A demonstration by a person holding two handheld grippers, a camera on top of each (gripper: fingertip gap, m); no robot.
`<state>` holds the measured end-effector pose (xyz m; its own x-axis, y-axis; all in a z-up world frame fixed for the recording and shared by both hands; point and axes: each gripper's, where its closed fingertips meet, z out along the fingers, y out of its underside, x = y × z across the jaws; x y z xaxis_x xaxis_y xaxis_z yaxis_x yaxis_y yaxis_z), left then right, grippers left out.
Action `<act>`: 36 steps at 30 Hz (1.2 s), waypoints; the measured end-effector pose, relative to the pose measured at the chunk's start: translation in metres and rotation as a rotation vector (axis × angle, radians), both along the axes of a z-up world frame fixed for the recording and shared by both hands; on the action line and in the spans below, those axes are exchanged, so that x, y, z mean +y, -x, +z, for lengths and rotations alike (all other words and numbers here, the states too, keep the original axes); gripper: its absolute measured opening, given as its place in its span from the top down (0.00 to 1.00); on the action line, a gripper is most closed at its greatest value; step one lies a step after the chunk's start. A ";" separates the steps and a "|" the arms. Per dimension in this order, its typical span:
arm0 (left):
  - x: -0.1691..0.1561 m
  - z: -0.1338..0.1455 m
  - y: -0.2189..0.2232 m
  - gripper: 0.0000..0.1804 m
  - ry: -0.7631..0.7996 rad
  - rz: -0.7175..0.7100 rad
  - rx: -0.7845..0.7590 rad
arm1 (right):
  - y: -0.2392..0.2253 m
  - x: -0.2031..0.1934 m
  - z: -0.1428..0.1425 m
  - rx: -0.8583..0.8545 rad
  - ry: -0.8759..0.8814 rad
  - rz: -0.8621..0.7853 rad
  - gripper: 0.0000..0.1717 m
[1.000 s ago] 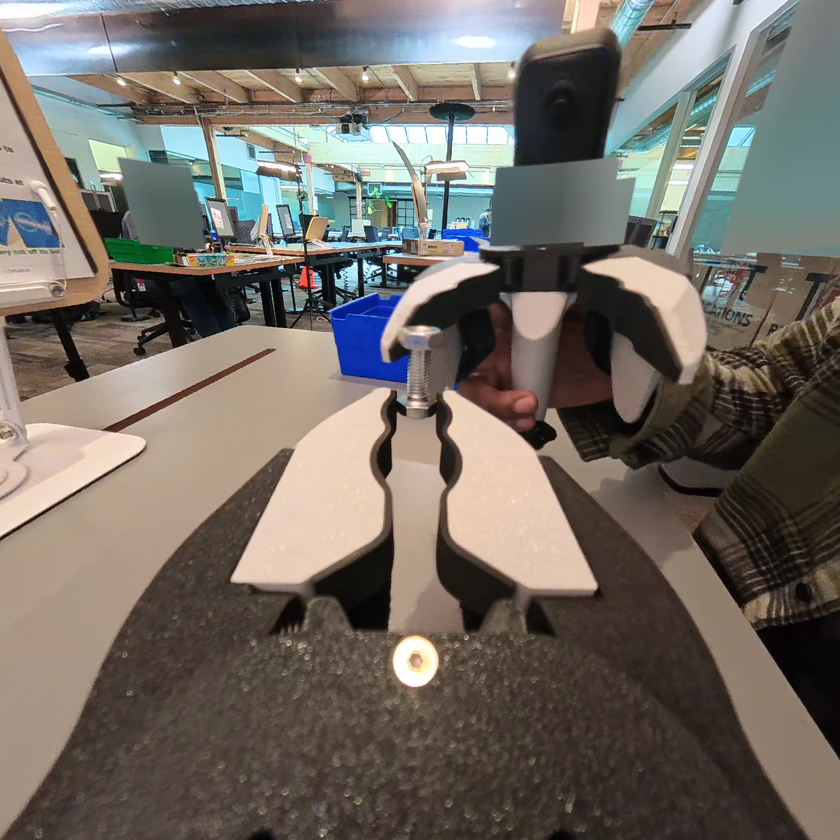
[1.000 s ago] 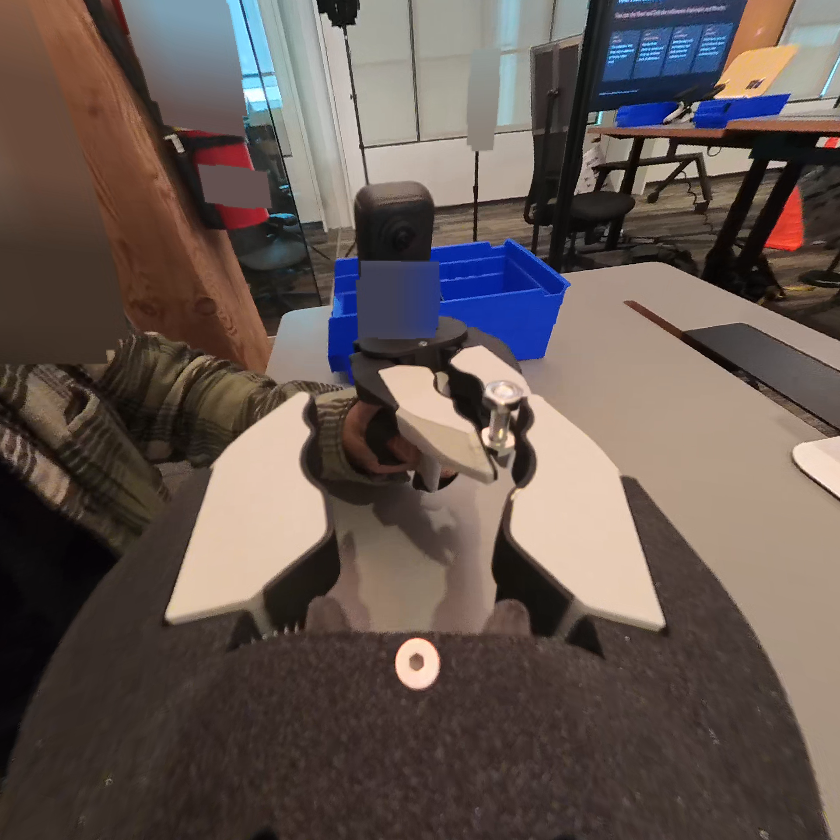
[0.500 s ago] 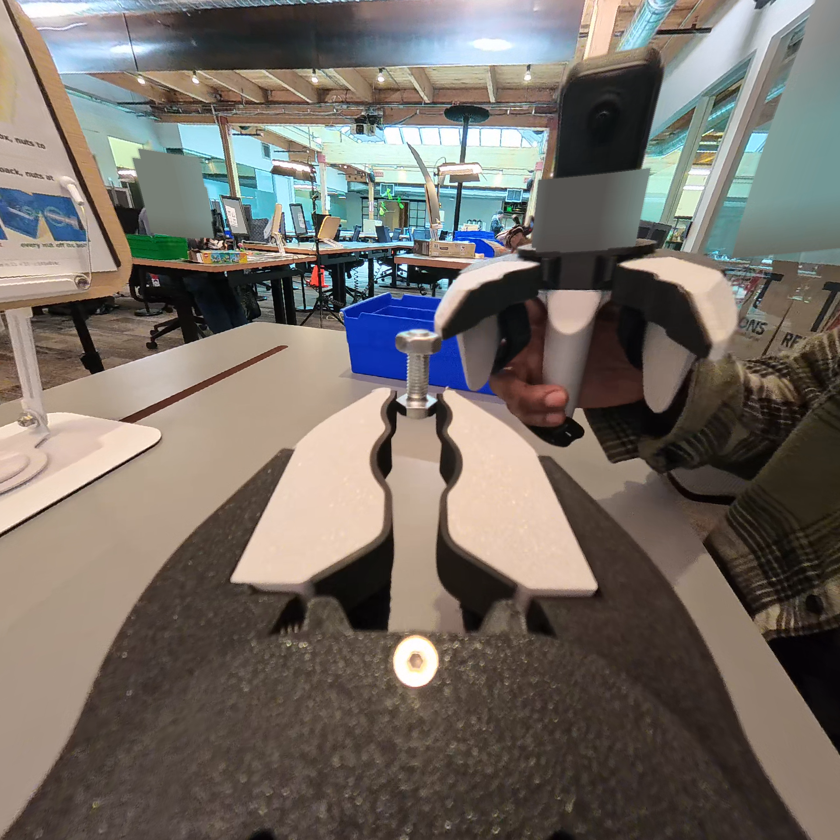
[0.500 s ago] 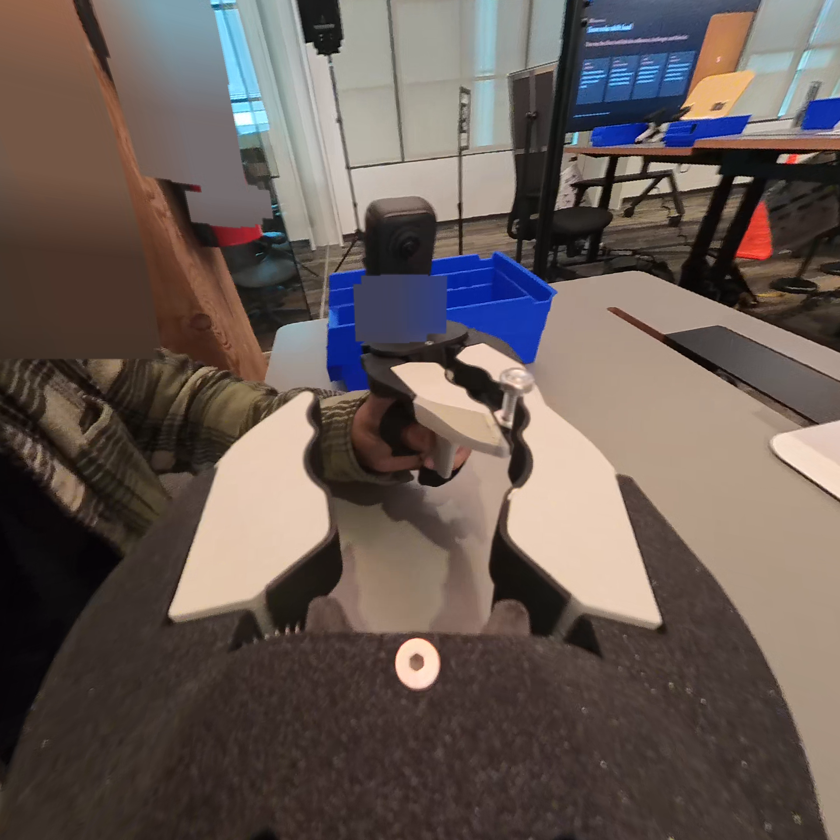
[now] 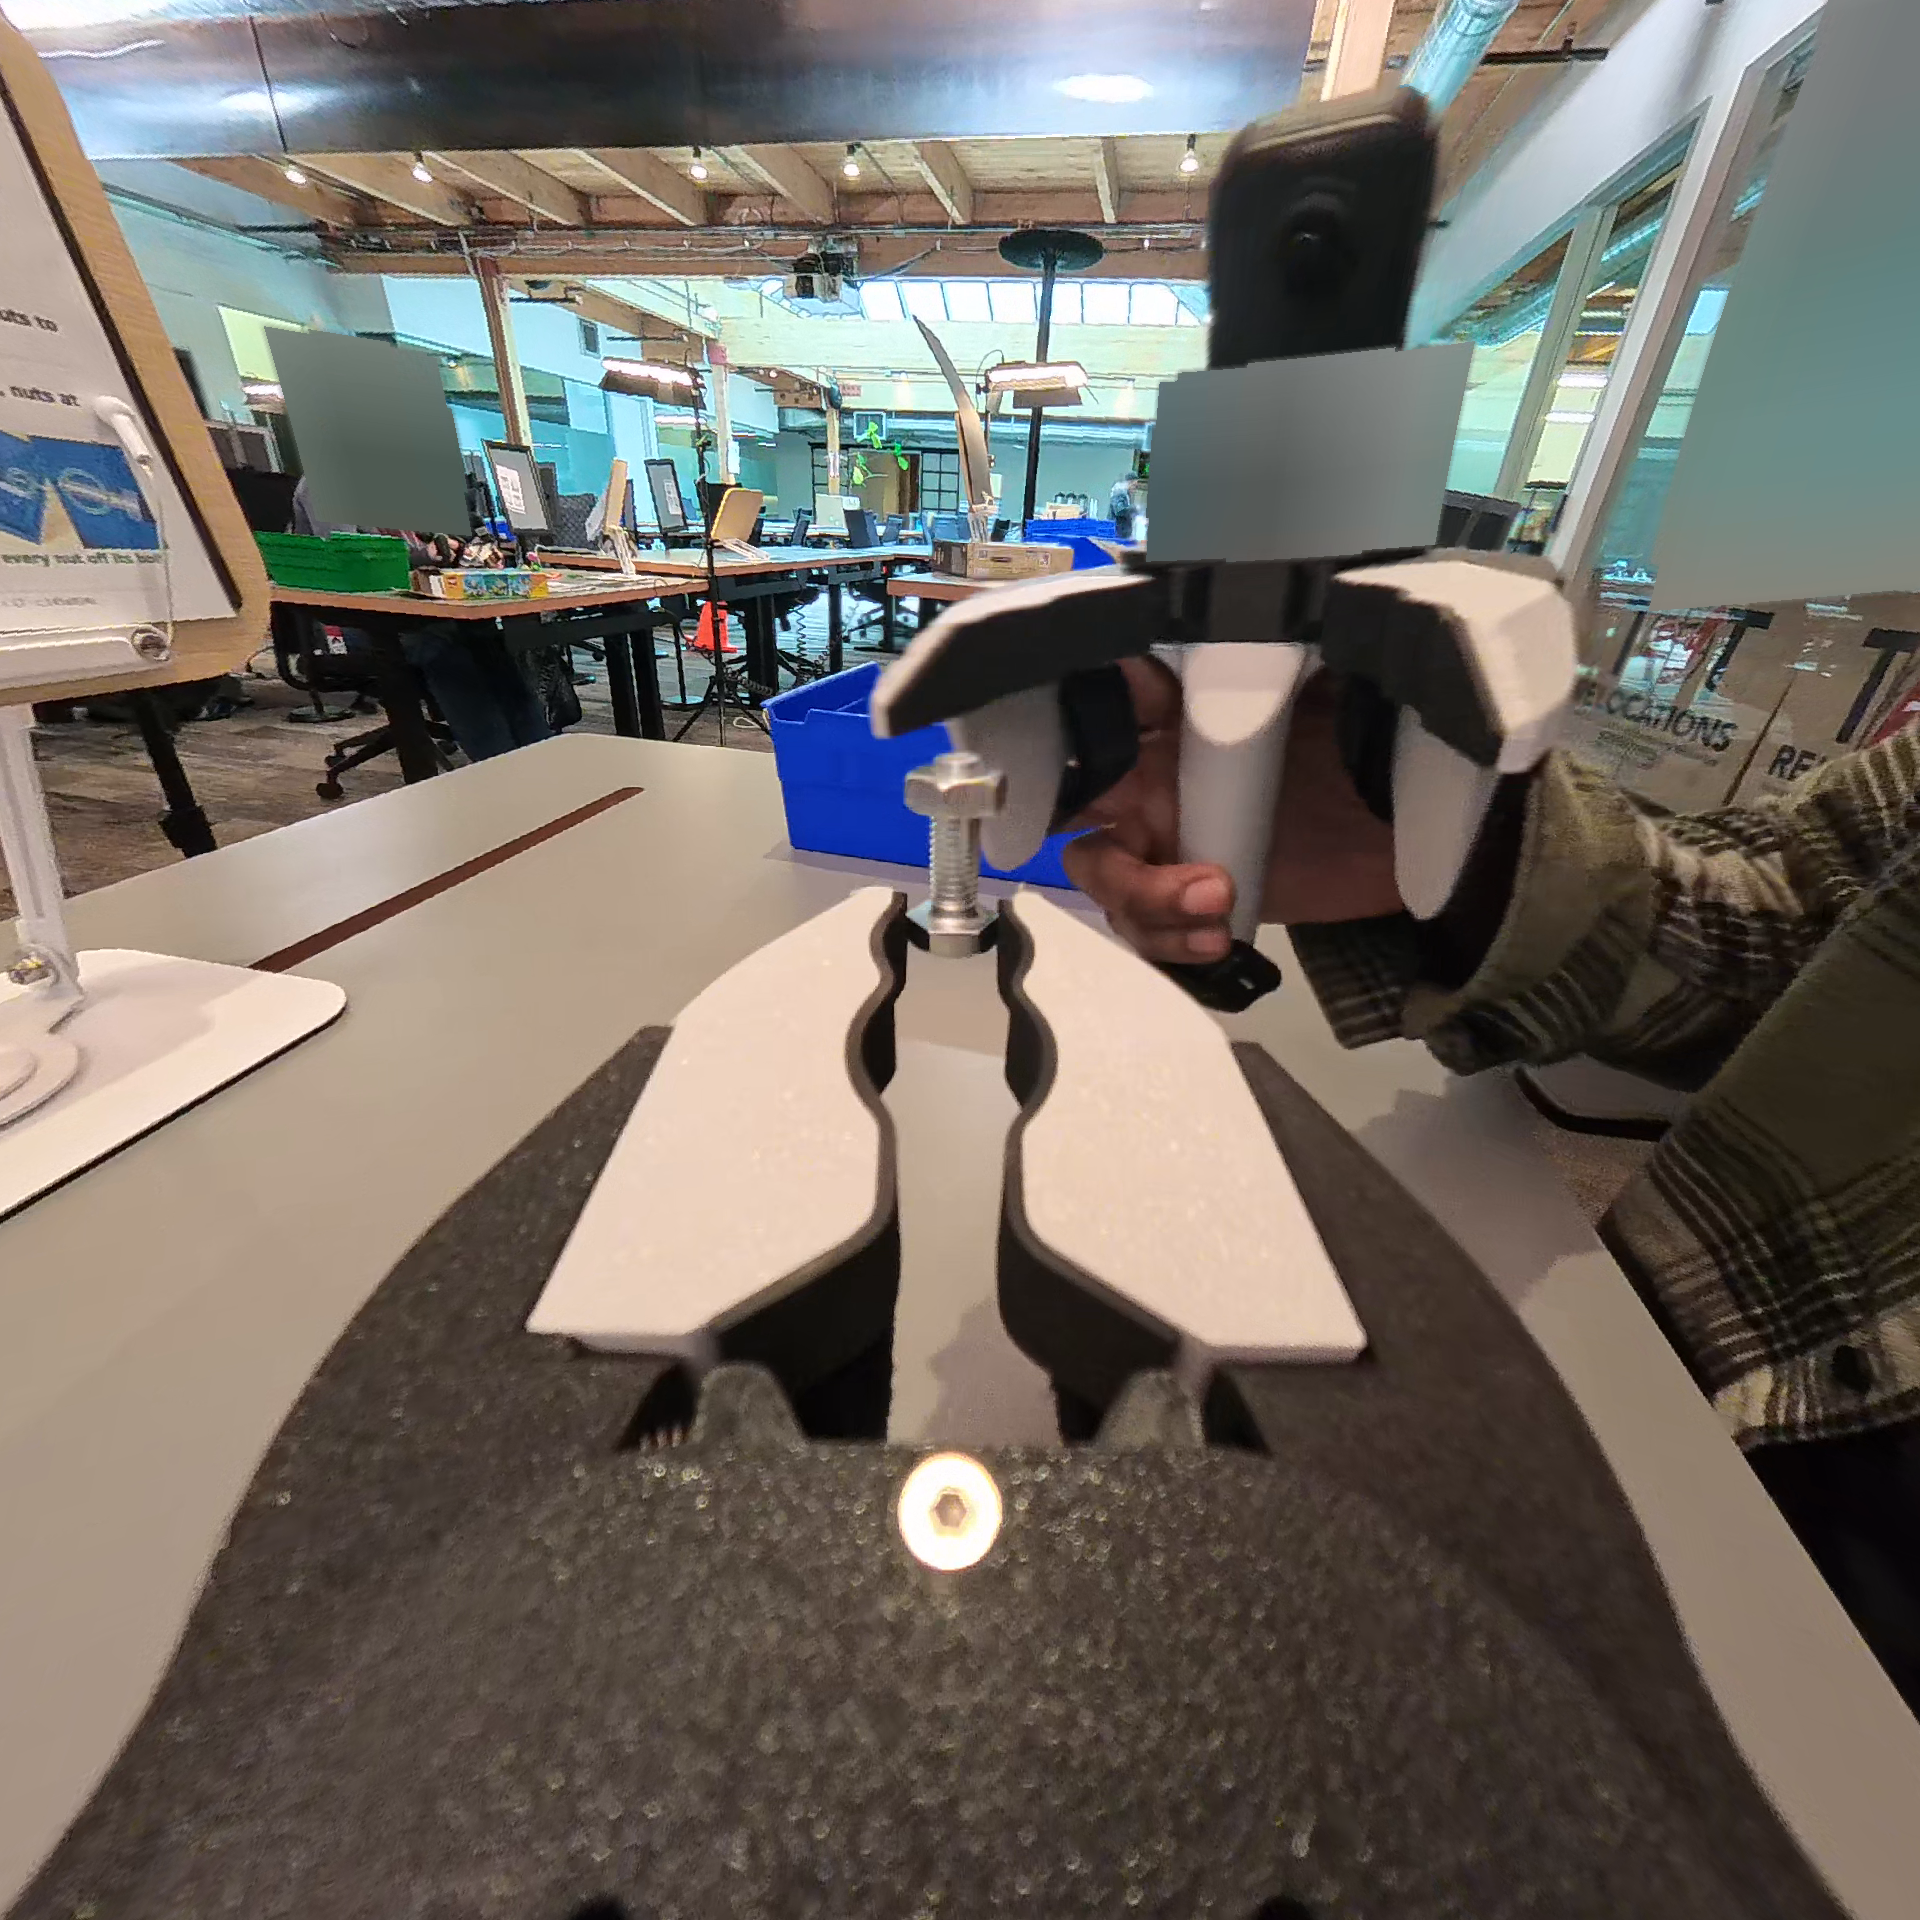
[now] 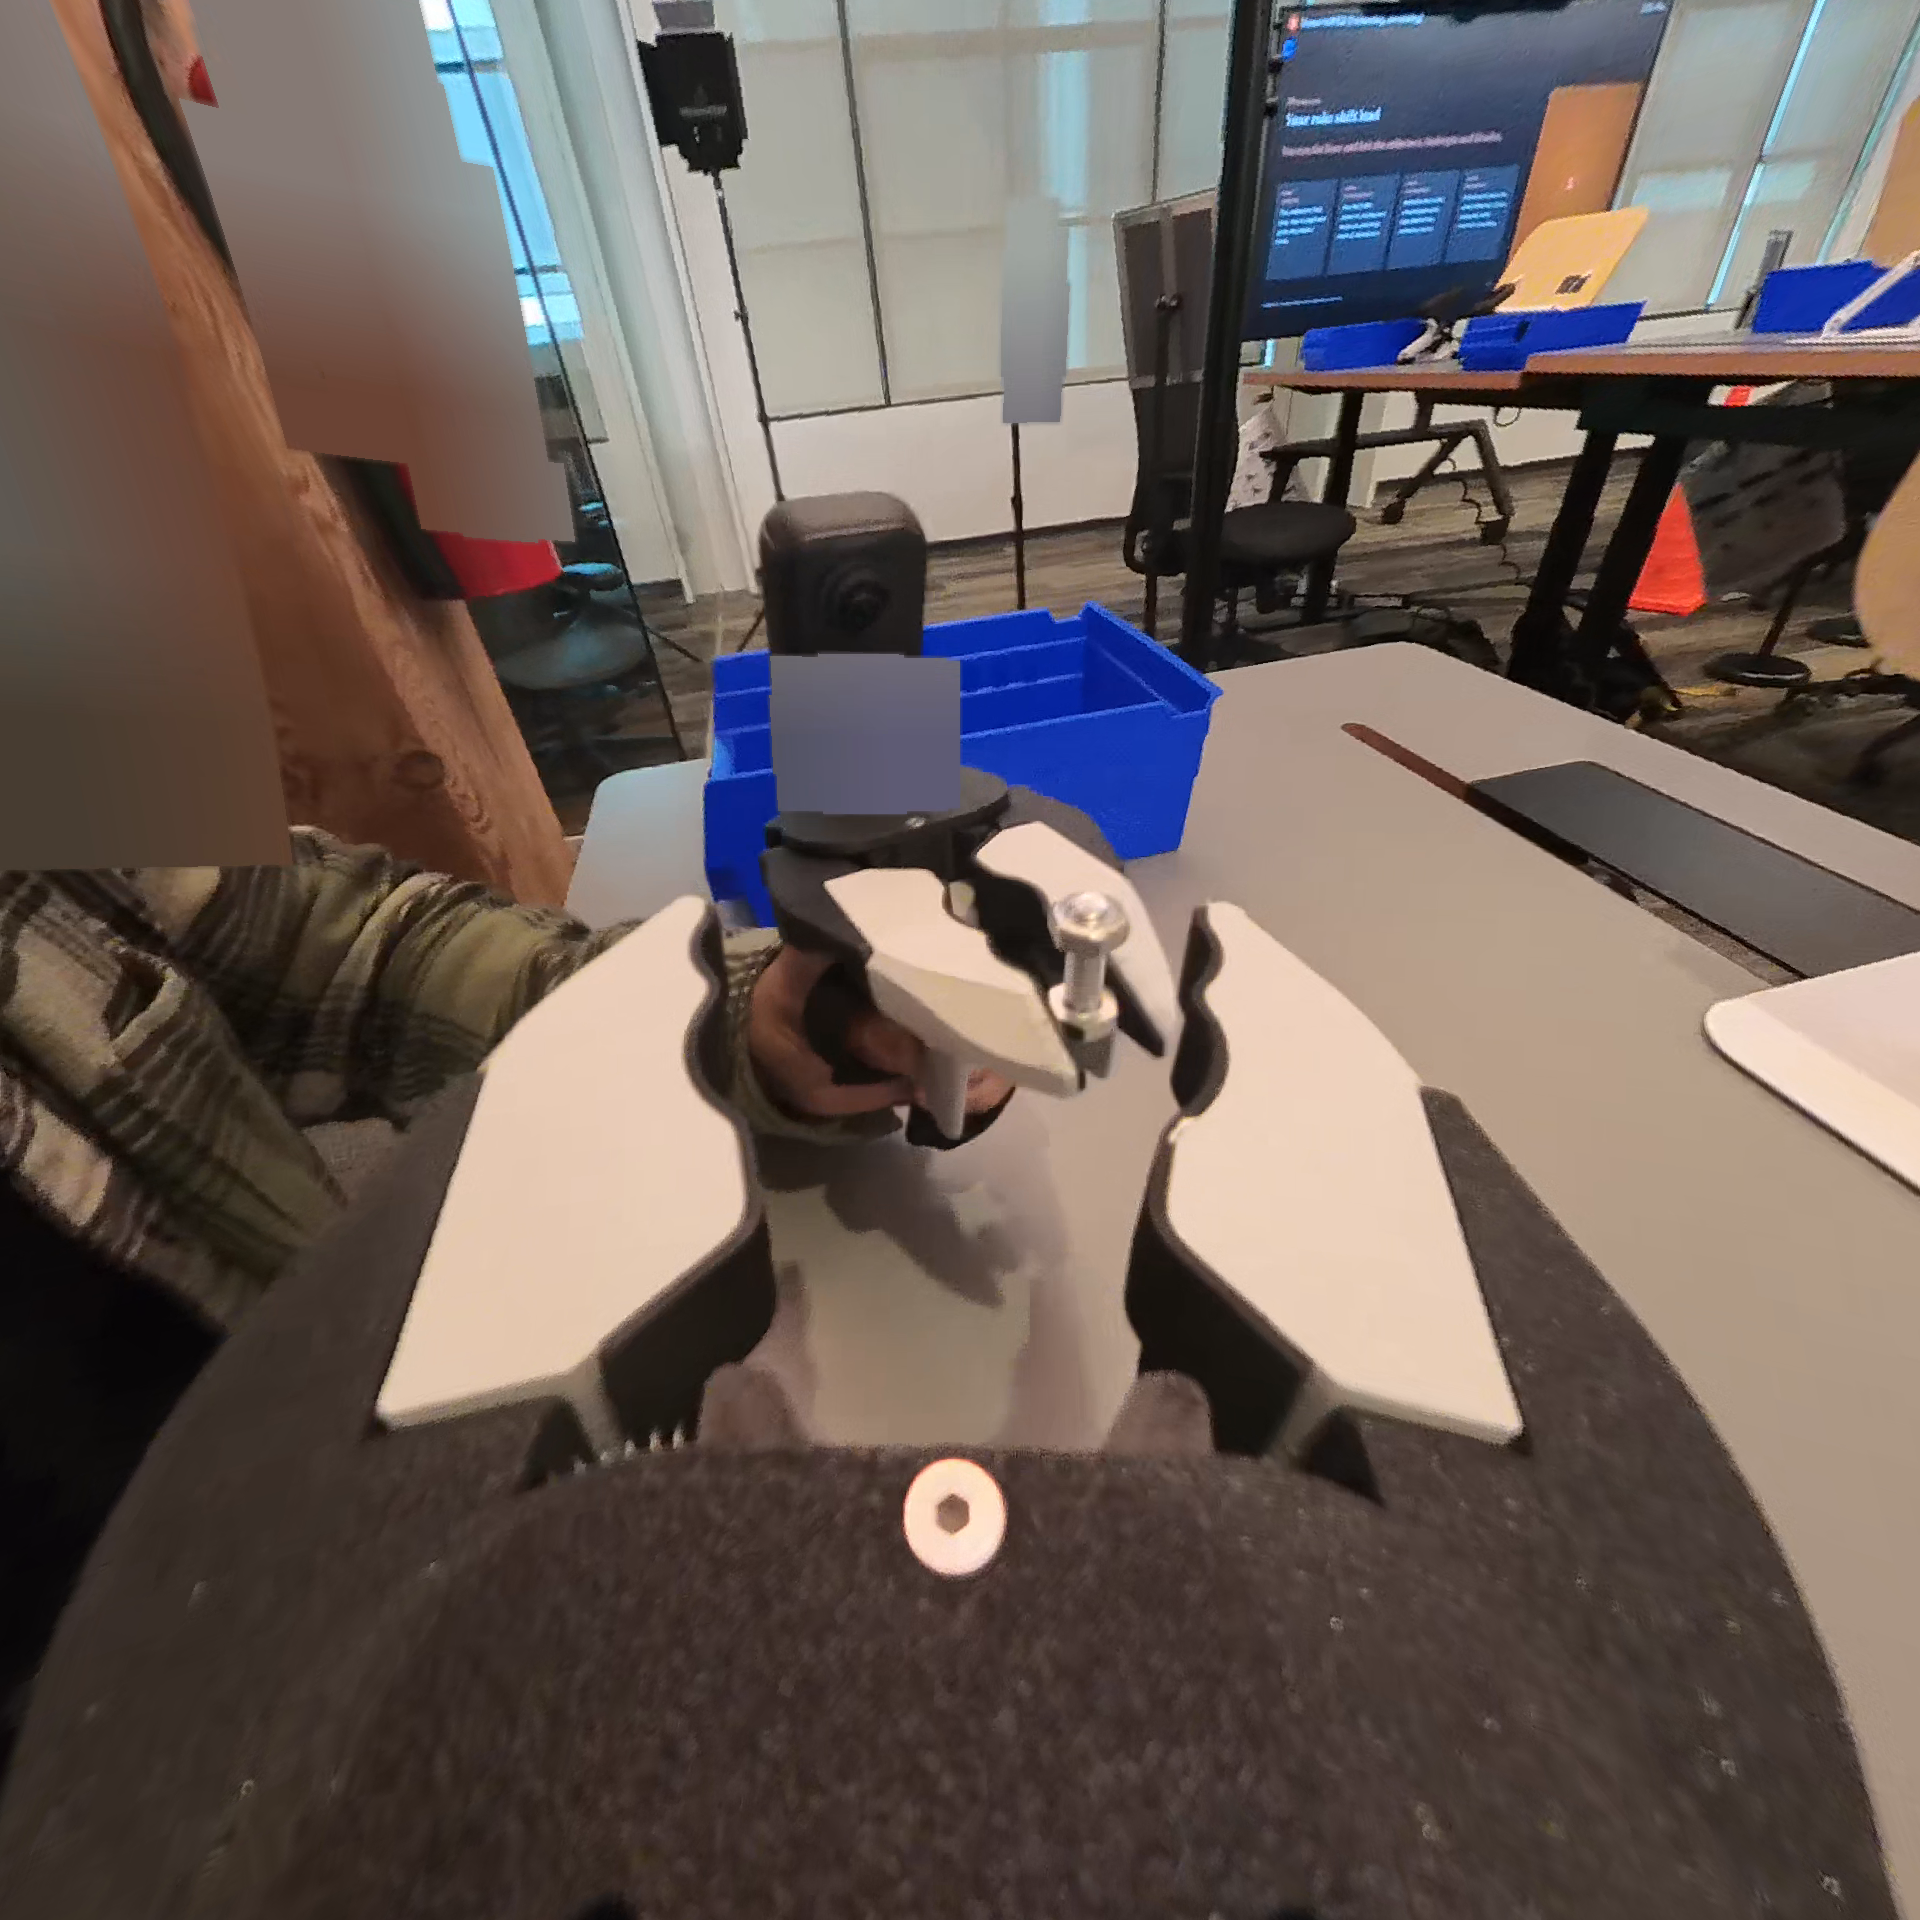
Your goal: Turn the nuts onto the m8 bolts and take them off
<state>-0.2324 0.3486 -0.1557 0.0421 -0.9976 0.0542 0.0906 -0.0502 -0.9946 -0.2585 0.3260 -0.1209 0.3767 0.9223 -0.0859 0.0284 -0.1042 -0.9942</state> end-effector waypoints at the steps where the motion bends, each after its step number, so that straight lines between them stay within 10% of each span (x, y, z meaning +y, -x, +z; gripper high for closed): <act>1: -0.001 0.000 0.000 0.91 -0.002 -0.004 0.001 | 0.003 0.002 -0.002 0.000 0.008 0.011 0.51; 36: 0.004 -0.005 -0.001 0.91 0.016 0.017 0.024 | 0.011 0.000 -0.012 -0.029 0.055 0.070 0.51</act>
<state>-0.2315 0.3531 -0.1609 0.0610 -0.9957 0.0693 0.0677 -0.0651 -0.9956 -0.2696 0.3263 -0.1328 0.3142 0.9408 -0.1273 0.0664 -0.1556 -0.9856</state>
